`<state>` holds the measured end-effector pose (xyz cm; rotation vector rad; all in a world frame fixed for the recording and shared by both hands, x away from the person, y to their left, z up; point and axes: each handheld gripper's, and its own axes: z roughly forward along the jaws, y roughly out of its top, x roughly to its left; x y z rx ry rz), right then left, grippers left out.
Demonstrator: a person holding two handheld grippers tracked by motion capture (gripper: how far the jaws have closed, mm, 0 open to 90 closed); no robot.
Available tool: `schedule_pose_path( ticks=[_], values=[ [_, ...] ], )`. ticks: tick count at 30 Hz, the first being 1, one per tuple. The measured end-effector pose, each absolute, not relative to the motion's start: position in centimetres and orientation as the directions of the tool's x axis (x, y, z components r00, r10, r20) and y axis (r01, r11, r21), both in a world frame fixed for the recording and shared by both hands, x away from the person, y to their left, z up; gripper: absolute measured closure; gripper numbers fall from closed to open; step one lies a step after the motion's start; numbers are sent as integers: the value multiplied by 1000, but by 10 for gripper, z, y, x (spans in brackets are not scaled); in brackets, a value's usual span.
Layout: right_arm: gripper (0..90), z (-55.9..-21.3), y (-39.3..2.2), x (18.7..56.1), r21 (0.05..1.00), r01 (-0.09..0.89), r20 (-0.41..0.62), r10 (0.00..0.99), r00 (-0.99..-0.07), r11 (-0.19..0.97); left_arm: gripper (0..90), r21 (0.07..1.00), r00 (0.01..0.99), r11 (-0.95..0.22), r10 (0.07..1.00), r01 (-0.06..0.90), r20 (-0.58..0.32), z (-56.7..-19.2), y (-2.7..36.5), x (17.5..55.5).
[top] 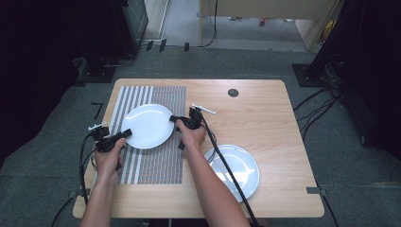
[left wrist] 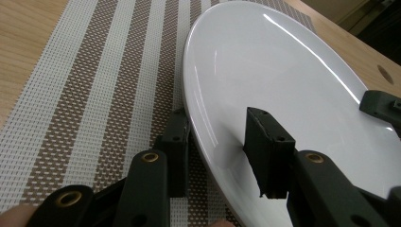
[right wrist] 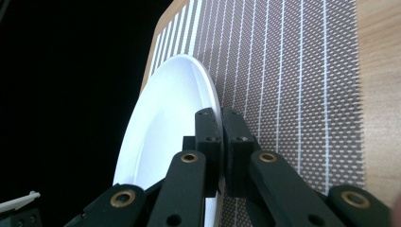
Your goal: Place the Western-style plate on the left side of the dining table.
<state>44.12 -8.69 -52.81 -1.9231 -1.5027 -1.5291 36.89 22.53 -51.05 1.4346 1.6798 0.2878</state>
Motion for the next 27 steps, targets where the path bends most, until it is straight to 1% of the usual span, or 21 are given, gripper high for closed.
schedule_pose_path(
  ticks=[9, 10, 17, 19, 20, 21, 22, 23, 24, 25, 26, 27],
  values=[
    [871, -533, -81, 443, 395, 807, 816, 571, -89, -439, 626, 672, 52, 301, 891, 676, -451, -515, 225, 372],
    [867, -534, -81, 444, 409, 802, 803, 588, -91, -434, 626, 674, 54, 297, 893, 677, -447, -515, 225, 372],
    [850, -534, -80, 444, 454, 789, 767, 631, -112, -413, 626, 690, 67, 274, 903, 670, -423, -516, 220, 372],
    [821, -535, -77, 443, 485, 785, 726, 678, -116, -385, 607, 698, 79, 260, 907, 668, -413, -516, 219, 371],
    [802, -536, -76, 442, 499, 782, 710, 693, -123, -372, 583, 698, 79, 260, 907, 668, -413, -516, 219, 371],
    [802, -536, -76, 442, 499, 782, 710, 693, -123, -372, 583, 703, 88, 254, 907, 665, -411, -516, 218, 371],
    [684, -533, -76, 441, 519, 769, 702, 699, -136, -372, 532, 709, 90, 246, 912, 661, -400, -515, 218, 371],
    [684, -533, -76, 441, 519, 769, 702, 699, -136, -372, 495, 709, 90, 246, 912, 661, -400, -515, 218, 371],
    [606, -529, -76, 439, 563, 750, 656, 739, -152, -346, 463, 718, 90, 235, 919, 656, -383, -515, 217, 371],
    [606, -529, -76, 439, 563, 750, 656, 739, -152, -346, 463, 724, 90, 223, 926, 653, -366, -514, 218, 370],
    [574, -525, -78, 437, 600, 730, 617, 770, -162, -327, 433, 735, 85, 205, 938, 647, -336, -512, 219, 368],
    [574, -525, -78, 437, 600, 730, 617, 770, -162, -327, 413, 735, 85, 205, 938, 647, -336, -512, 219, 368]
  ],
)
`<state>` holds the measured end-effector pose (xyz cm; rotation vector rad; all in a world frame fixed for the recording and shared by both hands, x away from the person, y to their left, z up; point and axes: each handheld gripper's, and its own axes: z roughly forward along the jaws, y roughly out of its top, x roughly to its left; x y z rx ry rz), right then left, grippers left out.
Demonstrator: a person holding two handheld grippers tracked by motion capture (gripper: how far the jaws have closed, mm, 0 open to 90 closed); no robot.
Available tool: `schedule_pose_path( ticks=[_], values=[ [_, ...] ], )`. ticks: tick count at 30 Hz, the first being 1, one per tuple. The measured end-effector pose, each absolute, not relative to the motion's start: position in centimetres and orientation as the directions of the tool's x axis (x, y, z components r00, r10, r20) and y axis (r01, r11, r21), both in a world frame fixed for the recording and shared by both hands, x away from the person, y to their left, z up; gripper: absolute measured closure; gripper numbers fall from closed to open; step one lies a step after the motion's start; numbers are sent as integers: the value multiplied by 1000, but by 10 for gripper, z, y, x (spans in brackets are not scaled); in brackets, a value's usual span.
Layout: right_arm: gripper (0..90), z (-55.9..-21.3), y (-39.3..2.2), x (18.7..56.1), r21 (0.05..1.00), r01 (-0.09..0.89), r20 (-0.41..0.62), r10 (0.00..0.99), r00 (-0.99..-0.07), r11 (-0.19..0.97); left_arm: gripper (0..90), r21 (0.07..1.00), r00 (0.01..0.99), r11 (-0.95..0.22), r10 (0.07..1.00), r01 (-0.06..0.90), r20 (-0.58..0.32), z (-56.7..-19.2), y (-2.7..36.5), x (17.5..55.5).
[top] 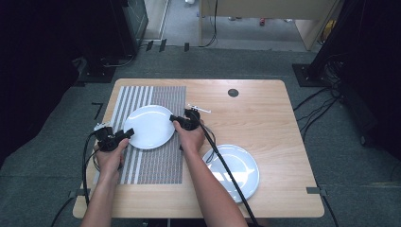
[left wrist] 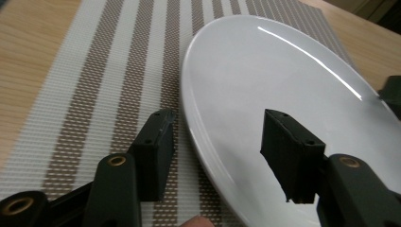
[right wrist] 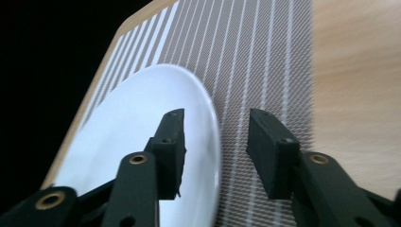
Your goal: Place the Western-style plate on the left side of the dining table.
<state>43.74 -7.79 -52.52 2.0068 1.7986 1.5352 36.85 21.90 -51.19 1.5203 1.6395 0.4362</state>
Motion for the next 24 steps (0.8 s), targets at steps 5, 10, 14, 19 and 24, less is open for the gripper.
schedule_pose_path(
  ticks=[5, 10, 14, 19, 24],
  values=[
    [502, -514, -87, 432, 652, 705, 554, 810, -193, -279, 368, 730, 85, 185, 945, 658, -315, -504, 222, 362],
    [376, -503, -99, 426, 682, 706, 494, 832, -253, -190, 234, 695, 94, 165, 943, 700, -319, -498, 218, 356],
    [347, -496, -107, 422, 688, 712, 459, 844, -277, -141, 189, 679, 88, 153, 948, 718, -307, -493, 214, 352],
    [296, -486, -126, 410, 708, 699, 448, 829, -336, -100, 163, 697, 135, 115, 947, 707, -293, -485, 209, 341],
    [286, -481, -140, 402, 704, 703, 452, 824, -341, -95, 160, 687, 141, 99, 948, 720, -285, -483, 207, 334]
  ],
)
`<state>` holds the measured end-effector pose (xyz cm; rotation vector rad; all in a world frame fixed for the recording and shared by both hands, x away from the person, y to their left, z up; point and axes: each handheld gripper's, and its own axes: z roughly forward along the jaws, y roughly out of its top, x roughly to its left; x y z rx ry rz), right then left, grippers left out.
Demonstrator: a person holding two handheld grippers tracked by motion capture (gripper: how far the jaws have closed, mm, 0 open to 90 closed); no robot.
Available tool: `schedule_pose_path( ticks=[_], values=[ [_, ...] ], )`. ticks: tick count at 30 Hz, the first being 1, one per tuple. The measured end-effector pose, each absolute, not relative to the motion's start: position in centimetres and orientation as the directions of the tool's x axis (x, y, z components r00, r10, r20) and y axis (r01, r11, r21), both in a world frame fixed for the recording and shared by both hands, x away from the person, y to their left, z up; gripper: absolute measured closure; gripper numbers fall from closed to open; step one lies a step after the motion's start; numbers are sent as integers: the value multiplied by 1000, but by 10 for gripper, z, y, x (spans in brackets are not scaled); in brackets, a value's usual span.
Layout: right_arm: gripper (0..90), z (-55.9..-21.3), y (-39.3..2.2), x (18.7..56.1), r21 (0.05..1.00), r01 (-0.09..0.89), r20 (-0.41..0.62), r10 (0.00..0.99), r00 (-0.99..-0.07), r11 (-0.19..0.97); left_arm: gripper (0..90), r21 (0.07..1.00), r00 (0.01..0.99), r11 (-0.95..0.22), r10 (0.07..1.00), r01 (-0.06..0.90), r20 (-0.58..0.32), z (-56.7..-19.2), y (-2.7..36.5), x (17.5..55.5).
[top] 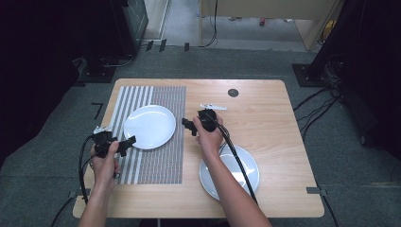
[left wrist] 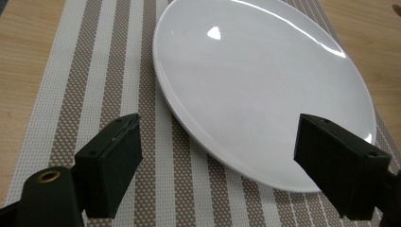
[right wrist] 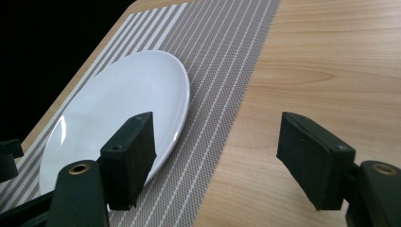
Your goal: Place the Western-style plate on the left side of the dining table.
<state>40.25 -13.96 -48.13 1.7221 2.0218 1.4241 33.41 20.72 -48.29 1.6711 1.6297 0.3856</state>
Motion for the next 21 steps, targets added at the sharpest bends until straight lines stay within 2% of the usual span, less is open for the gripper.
schedule_pose_path(
  ticks=[6, 10, 21],
  values=[
    [265, -475, -159, 390, 699, 711, 450, 823, -346, -83, 160, 693, 153, 87, 949, 716, -277, -479, 204, 321],
    [259, -471, -172, 381, 713, 699, 403, 850, -339, -59, 160, 705, 159, 73, 953, 706, -258, -476, 204, 313],
    [240, -464, -219, 354, 725, 683, 403, 858, -319, -87, 160, 722, 107, 101, 966, 685, -237, -473, 216, 287]
  ],
)
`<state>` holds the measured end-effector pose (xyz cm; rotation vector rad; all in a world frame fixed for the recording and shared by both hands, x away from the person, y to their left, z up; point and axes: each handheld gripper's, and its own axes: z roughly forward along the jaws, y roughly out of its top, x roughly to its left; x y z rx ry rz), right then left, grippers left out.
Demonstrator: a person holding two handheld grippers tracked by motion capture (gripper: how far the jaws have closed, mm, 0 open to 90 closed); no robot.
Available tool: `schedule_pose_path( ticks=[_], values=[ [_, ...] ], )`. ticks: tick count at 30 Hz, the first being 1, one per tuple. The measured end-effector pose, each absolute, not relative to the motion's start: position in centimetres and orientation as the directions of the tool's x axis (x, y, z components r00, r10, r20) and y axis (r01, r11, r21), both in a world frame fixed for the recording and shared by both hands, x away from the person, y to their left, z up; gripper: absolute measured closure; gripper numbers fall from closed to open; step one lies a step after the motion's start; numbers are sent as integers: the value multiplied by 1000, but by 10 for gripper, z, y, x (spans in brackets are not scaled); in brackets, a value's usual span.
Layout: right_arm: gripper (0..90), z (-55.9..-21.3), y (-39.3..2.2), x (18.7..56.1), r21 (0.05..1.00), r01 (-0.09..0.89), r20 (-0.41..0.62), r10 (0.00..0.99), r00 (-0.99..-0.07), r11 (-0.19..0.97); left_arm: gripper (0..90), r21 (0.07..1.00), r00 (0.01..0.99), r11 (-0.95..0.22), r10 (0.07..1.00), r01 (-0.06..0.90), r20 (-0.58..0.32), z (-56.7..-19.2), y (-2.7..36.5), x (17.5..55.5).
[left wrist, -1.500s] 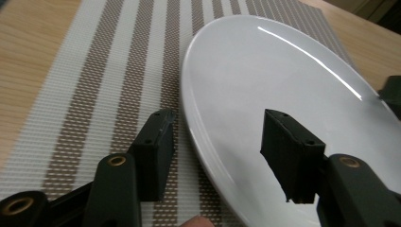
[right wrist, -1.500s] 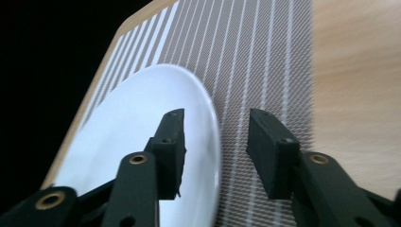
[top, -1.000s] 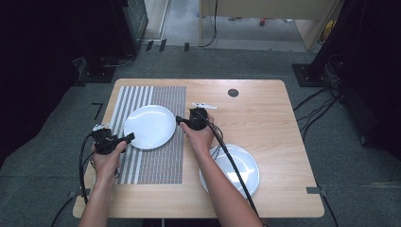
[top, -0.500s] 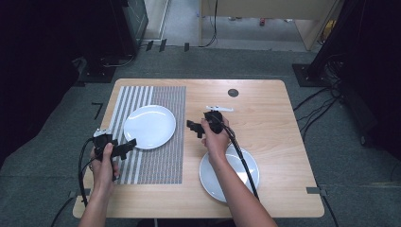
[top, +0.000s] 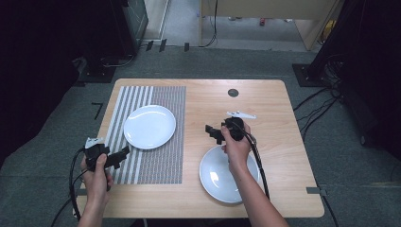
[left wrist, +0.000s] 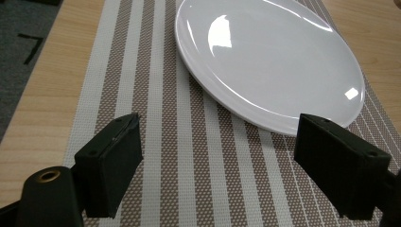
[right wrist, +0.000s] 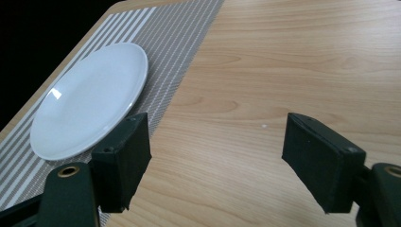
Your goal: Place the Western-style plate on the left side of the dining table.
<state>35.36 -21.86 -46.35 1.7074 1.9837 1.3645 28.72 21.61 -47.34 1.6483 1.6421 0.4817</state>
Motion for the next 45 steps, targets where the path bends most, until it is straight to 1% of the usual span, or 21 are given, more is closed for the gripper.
schedule_pose_path(
  ticks=[8, 16, 17, 20, 23, 33, 38, 45],
  values=[
    [233, -470, -245, 338, 735, 674, 376, 873, -310, -77, 160, 737, 67, 107, 977, 667, -202, -477, 222, 268],
    [229, -478, -278, 314, 744, 661, 367, 887, -280, -99, 161, 731, 77, 76, 982, 678, -174, -493, 228, 258],
    [228, -480, -283, 311, 745, 659, 366, 888, -277, -101, 160, 735, 79, 64, 984, 675, -158, -494, 229, 256],
    [228, -481, -289, 307, 745, 658, 367, 889, -274, -106, 161, 746, 83, 58, 985, 663, -151, -496, 229, 252],
    [227, -483, -304, 297, 749, 653, 359, 896, -261, -110, 162, 759, 93, 37, 987, 650, -128, -499, 227, 246],
    [221, -492, -338, 274, 754, 645, 345, 911, -227, -125, 163, 771, 108, 19, 988, 636, -113, -504, 228, 233],
    [218, -497, -357, 261, 751, 647, 338, 919, -201, -134, 163, 773, 110, 3, 990, 634, -94, -507, 234, 224],
    [214, -499, -371, 247, 757, 642, 307, 933, -186, -121, 164, 773, 104, 14, 989, 634, -103, -508, 247, 219]
  ],
)
